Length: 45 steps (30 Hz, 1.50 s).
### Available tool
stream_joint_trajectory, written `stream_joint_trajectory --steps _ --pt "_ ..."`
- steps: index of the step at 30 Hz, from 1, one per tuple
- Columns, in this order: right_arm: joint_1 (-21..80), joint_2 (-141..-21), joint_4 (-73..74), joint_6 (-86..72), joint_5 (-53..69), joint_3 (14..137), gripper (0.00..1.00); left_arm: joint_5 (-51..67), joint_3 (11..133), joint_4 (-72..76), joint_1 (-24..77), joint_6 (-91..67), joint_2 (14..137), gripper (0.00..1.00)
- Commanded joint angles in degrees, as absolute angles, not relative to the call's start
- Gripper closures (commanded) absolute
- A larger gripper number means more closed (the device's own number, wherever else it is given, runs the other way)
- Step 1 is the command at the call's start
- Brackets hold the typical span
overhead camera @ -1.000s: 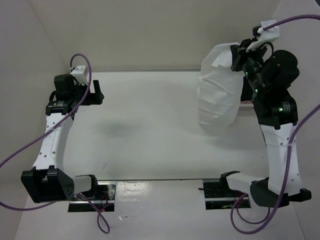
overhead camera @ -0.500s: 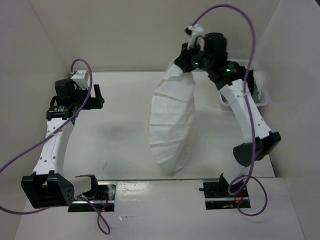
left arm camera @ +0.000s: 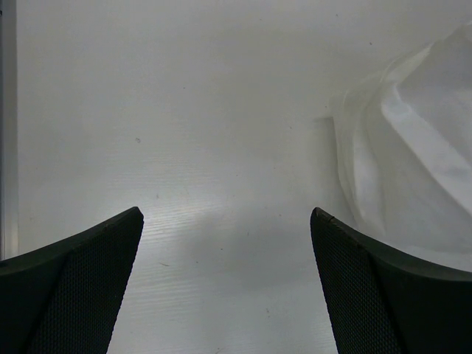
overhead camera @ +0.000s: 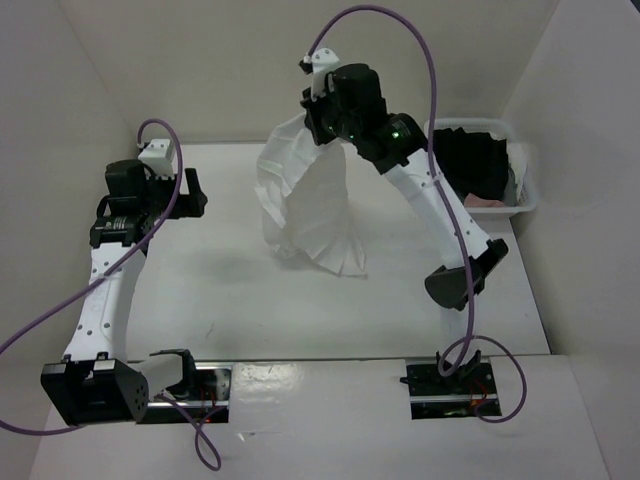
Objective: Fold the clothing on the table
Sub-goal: Move the skirt to the center of the board, then flatten the skirt out
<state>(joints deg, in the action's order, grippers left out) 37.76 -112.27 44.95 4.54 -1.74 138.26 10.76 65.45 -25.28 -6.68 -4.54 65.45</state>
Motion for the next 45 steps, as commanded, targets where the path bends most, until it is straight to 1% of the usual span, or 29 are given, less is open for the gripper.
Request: stream_joint_trajectory --steps 1,5,6,8,9,10,11,12,13,14,15,16,17,18,22,24,25,27,28,29,30,31,32,35,37,40,42,45 --pt "38.6 -104.7 42.0 5.0 -2.0 143.0 1.00 11.3 65.0 -23.3 -6.8 -3.8 64.3 0.00" --pt "38.6 -101.1 43.3 3.7 6.4 136.7 1.00 11.8 65.0 -23.3 -6.8 -3.8 65.0 0.00" --pt "38.6 -99.9 43.3 3.7 8.5 131.4 1.00 11.8 65.0 -23.3 -6.8 -3.8 65.0 0.00" --pt "39.2 -98.8 42.5 3.7 14.9 125.1 1.00 11.8 65.0 -23.3 -6.8 -3.8 65.0 0.00" --pt "39.8 -98.8 42.5 4.9 16.9 122.1 1.00 11.8 65.0 -23.3 -6.8 -3.8 65.0 0.00" --pt "41.7 -98.0 42.5 8.3 18.6 116.4 1.00 11.8 65.0 -23.3 -6.8 -3.8 65.0 0.00" --pt "43.1 -97.5 43.2 10.0 19.8 113.4 0.97 11.8 65.0 -23.3 -6.8 -3.8 65.0 0.00" --pt "44.6 -96.9 43.2 11.8 19.8 107.3 0.86 11.8 64.5 -23.3 -6.8 -3.8 65.0 0.00" --pt "48.7 -96.9 44.2 15.5 18.3 104.4 0.78 11.8 64.5 -23.3 -6.8 -3.8 65.0 0.00" --pt "51.1 -96.9 44.9 17.3 13.3 101.4 0.66 11.8 64.5 -22.8 -6.8 -3.8 65.0 0.00" --pt "53.5 -96.9 44.9 19.1 10.4 95.9 0.41 11.8 64.5 -22.8 -6.8 -3.8 64.4 0.00" --pt "55.9 -96.9 44.9 20.2 7.2 93.4 0.34 11.8 64.5 -22.8 -6.8 -3.8 64.4 0.00" --pt "59.5 -96.9 44.9 20.9 4.9 91.1 0.30 12.3 64.5 -22.8 -6.8 -3.8 64.4 0.00" --pt "60.6 -96.9 45.6 21.8 3.3 87.7 0.29 12.3 64.5 -22.8 -6.8 -3.8 64.4 0.00" --pt "61.2 -93.3 49.2 24.9 6.5 85.9 0.14 12.3 64.5 -22.8 -6.8 -3.8 64.4 0.00" --pt "61.2 -90.8 51.3 26.6 7.4 86.5 0.11 12.8 64.5 -22.8 -6.8 -3.8 64.4 0.00" --pt "61.2 -89.9 51.3 27.2 5.9 87.1 0.11 12.8 64.5 -22.8 -6.8 -3.8 64.4 0.00" --pt "60.5 -87.0 48.8 26.6 2.0 86.5 0.10 12.8 64.5 -22.8 -6.8 -3.8 64.4 0.00" --pt "59.8 -86.2 44.9 25.9 -0.4 85.9 0.10 12.8 64.5 -22.8 -6.8 -3.8 64.4 0.00" --pt "58.8 -85.6 42.9 25.4 -5.1 85.1 0.08 12.8 64.5 -22.8 -6.8 -3.8 64.4 0.00" --pt "55.8 -85.1 39.4 24.9 -7.4 85.1 0.06 12.8 64.0 -22.8 -6.8 -3.8 64.4 0.00" --pt "53.5 -85.1 39.4 23.9 -7.5 85.1 0.06 12.8 64.0 -22.8 -6.8 -3.8 64.4 0.00" --pt "51.3 -85.1 36.0 23.2 -7.5 84.6 0.05 12.8 64.0 -22.8 -6.8 -3.8 64.4 0.00" --pt "42.2 -87.4 30.3 20.6 -6.8 84.6 0.03 12.8 64.0 -22.8 -6.8 -3.8 64.4 0.00" --pt "37.5 -92.2 30.2 18.7 -6.2 88.5 0.02 12.8 64.0 -22.8 -6.8 -3.8 64.4 0.00" --pt "33.8 -100.3 31.4 16.5 -5.5 93.5 0.02 12.8 64.0 -22.8 -6.8 -3.8 64.9 0.00" --pt "32.6 -104.9 31.4 15.7 -3.0 98.2 0.02 12.8 64.0 -22.8 -6.8 -3.8 65.0 0.00" --pt "32.6 -108.9 31.4 15.7 -2.4 104.2 0.02 12.8 64.0 -22.8 -6.8 -3.8 65.0 0.00"
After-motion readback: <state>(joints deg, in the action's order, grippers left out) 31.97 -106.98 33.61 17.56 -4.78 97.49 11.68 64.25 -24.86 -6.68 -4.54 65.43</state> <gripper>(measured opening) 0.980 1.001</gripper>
